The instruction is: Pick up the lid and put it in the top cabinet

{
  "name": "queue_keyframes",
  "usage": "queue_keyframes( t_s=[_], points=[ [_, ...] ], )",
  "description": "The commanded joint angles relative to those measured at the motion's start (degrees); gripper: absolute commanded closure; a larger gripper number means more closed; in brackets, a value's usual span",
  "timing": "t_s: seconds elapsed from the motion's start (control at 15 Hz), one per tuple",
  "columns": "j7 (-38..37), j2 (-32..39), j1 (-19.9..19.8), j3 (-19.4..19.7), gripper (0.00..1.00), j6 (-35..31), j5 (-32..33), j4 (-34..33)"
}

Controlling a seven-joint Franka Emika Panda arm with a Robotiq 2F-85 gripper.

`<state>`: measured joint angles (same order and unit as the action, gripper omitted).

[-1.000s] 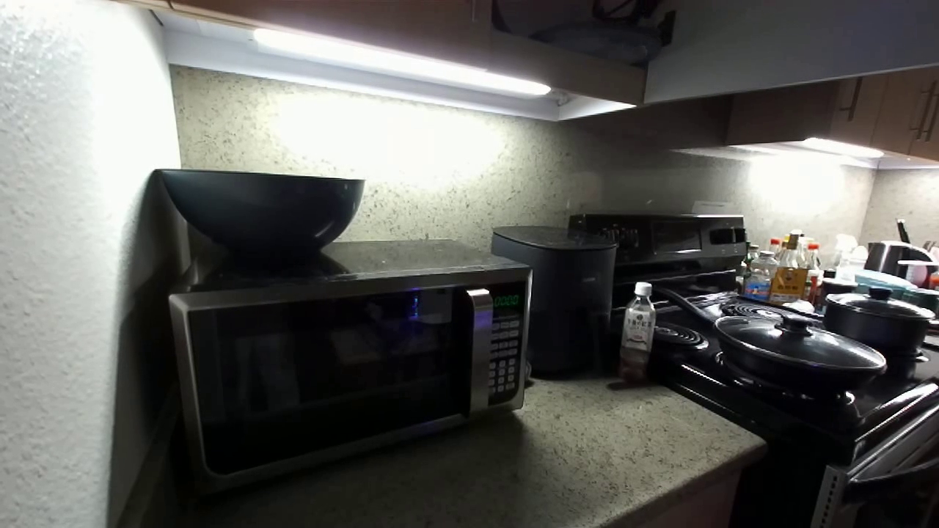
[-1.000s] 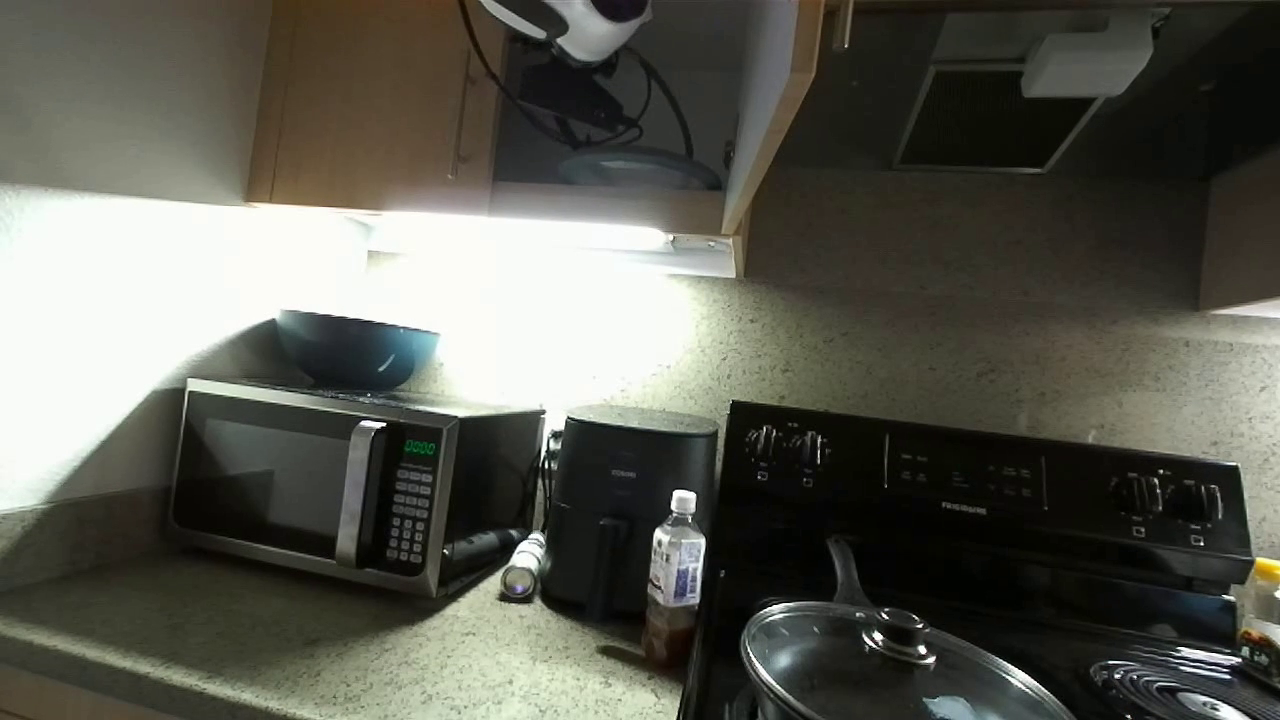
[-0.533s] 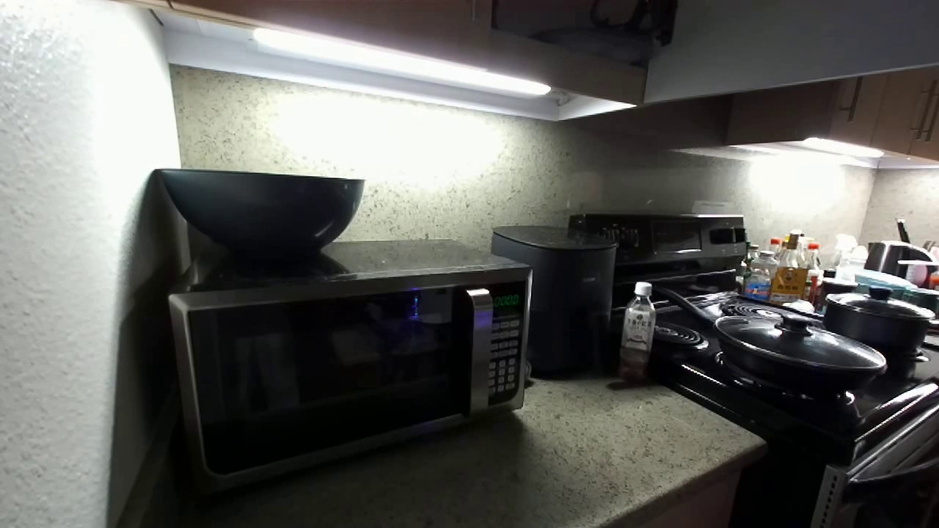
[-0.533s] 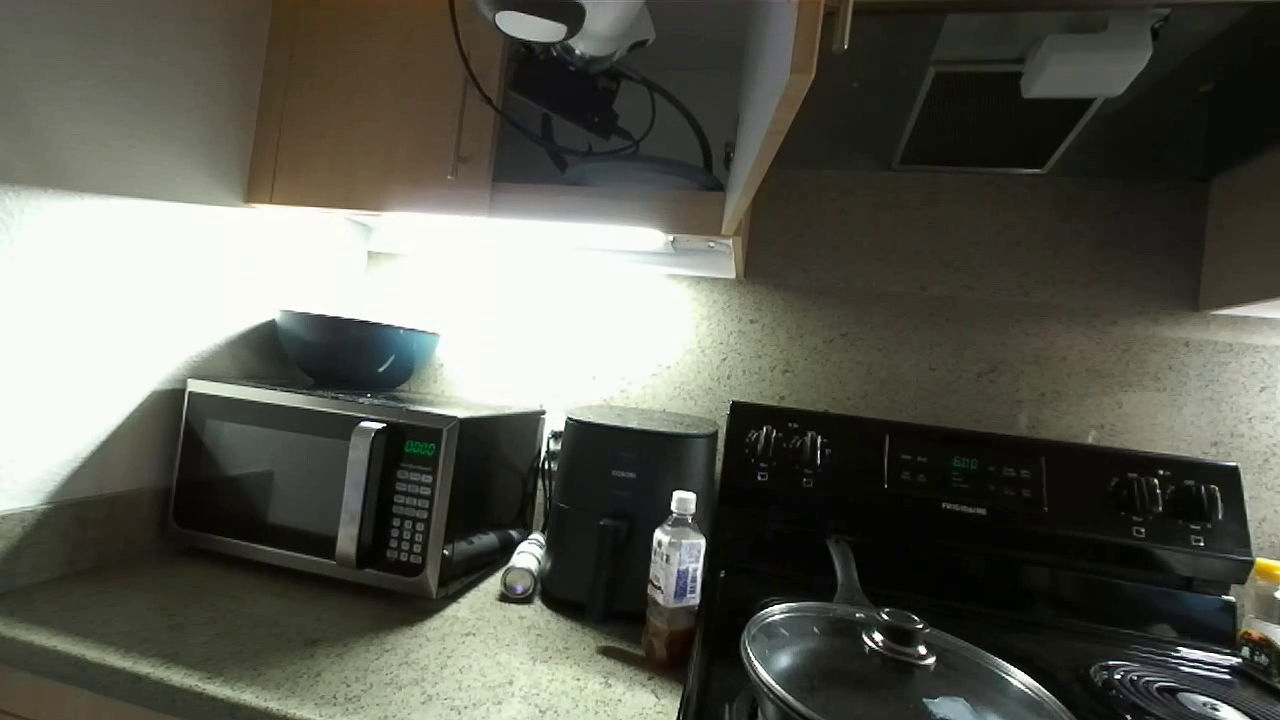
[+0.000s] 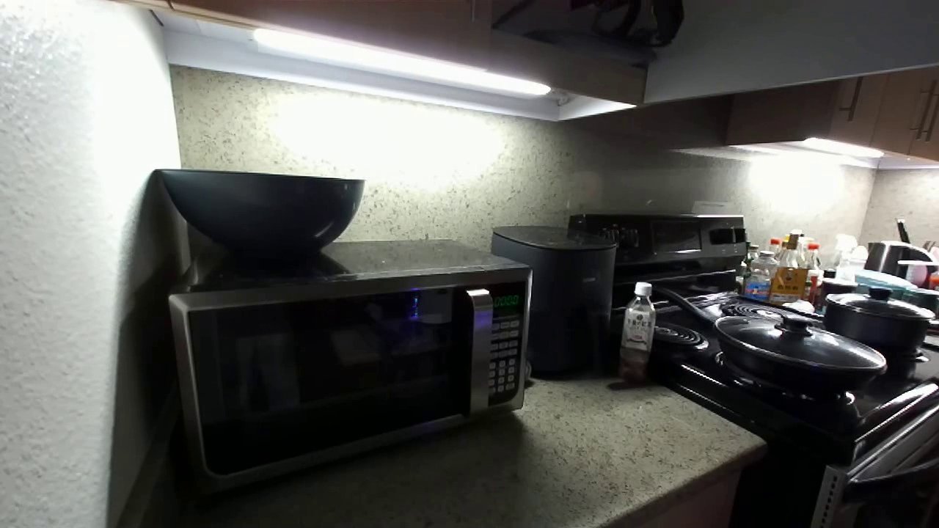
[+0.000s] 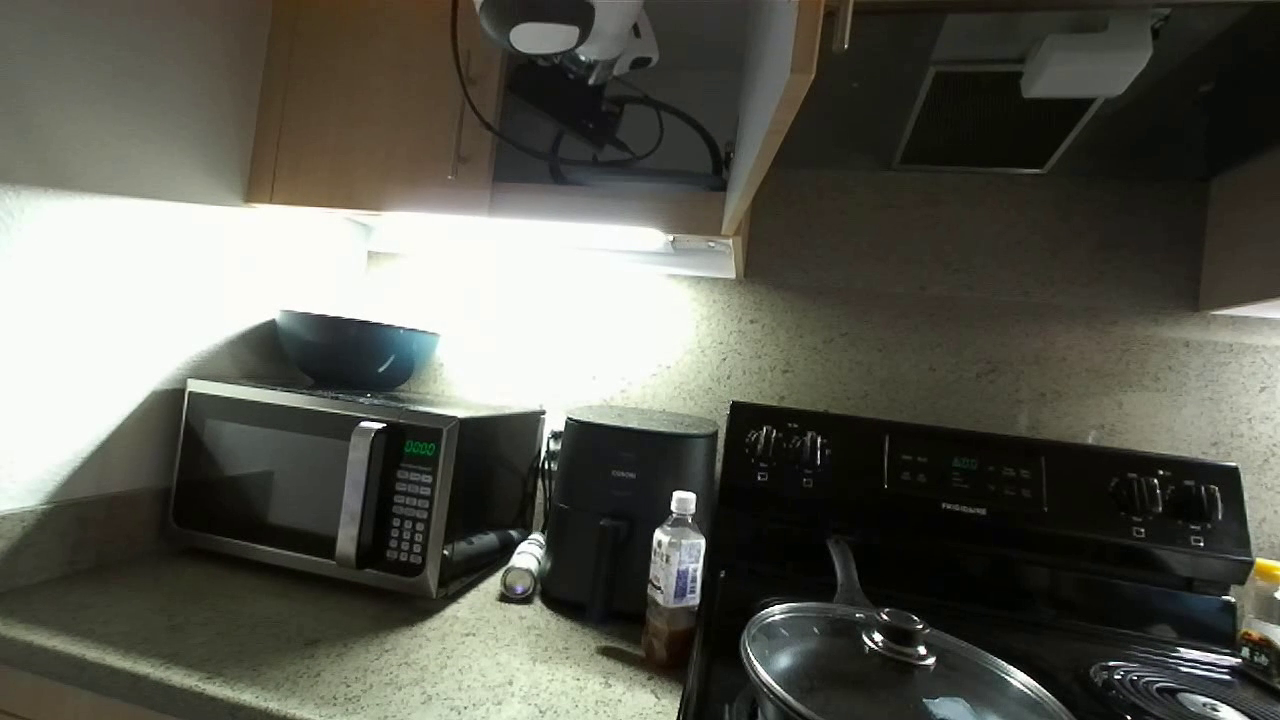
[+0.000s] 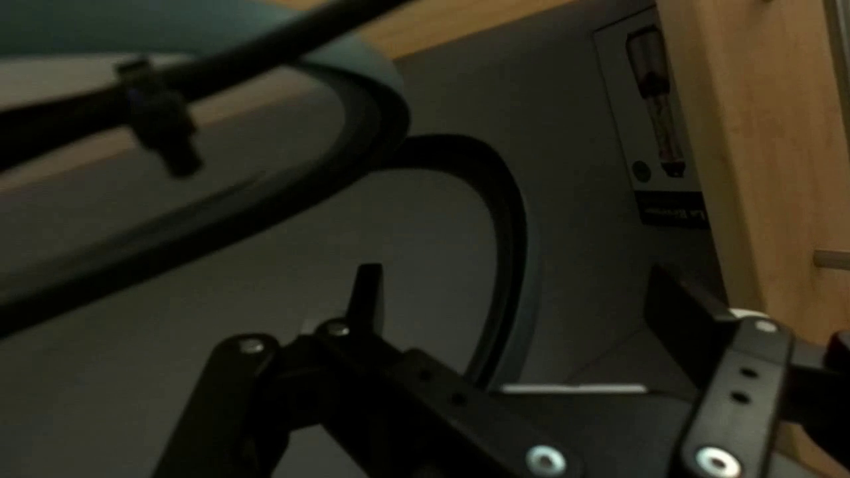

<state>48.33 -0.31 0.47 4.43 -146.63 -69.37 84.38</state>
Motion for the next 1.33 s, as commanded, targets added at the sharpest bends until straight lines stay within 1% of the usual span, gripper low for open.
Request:
queue_keyframes(
  t_s=[0.0, 0.07, 0.2, 0.4, 0.73, 1.0, 1.27],
  points=[
    [-0.1, 0.3, 0.1, 0.0, 0.0, 0.0, 0.0, 0.0],
    [-0.1, 0.4, 0.1, 0.0, 0.0, 0.0, 0.0, 0.0],
    [-2.3, -0.1, -0.3, 0.5, 0.0, 1.7, 3.1, 0.3],
    [-2.2, -0.1, -0.5, 0.9, 0.0, 1.3, 4.8, -0.9],
    [-0.5, -0.6, -0.3, 1.3, 0.0, 1.5, 5.1, -3.5],
    [-0.7, -1.2, -0.4, 1.7, 0.0, 0.4, 7.2, -5.4],
    [-2.7, -2.5, -0.7, 2.6, 0.0, 0.4, 11.9, -5.0]
  ],
)
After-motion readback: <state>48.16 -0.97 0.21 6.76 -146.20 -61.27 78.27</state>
